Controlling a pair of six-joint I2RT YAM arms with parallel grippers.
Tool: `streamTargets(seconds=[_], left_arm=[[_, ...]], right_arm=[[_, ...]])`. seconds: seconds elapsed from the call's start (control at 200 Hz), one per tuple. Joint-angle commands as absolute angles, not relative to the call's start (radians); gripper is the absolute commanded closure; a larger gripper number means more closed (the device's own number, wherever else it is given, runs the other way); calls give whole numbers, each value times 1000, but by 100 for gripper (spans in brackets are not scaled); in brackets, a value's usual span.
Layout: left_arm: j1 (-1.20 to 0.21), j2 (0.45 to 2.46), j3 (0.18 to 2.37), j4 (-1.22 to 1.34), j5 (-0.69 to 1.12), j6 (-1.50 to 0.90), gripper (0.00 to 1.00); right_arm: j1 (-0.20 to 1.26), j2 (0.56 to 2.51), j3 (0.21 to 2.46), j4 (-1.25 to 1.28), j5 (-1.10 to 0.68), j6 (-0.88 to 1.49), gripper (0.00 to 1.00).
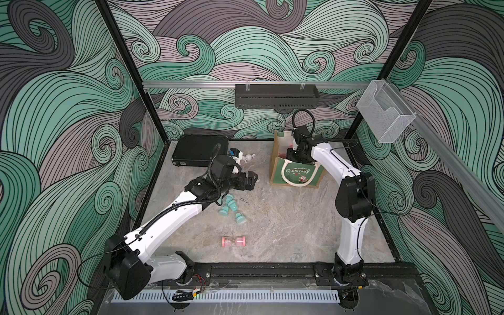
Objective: Put the hourglass into the canvas bag
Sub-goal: Place the hourglass in the canvas bag.
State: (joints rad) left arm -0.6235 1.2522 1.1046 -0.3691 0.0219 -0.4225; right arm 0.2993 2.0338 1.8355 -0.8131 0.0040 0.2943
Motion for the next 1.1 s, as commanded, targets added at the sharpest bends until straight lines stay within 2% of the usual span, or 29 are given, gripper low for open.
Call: streamTargets(seconds=[0.0, 0.195, 0.545, 0.916, 1.096], left_arm=[[-617, 1229, 1138, -370, 3, -443, 1], [-617, 1218, 1144, -380, -4, -444, 1], [-617, 1163, 1139, -426, -49, -461, 1], [-614, 985, 1062, -597, -184, -508, 1], [-614, 902, 1002, -654, -222, -551, 1]], right_arm=[[296, 1954, 1838, -791, 31, 287, 46], [296, 1860, 1844, -789, -7, 284, 30], [340, 1670, 1802, -804, -78, 280, 18], [622, 1472, 1567, -758, 13, 257, 12], [769, 1433, 1389, -638, 36, 280, 11]])
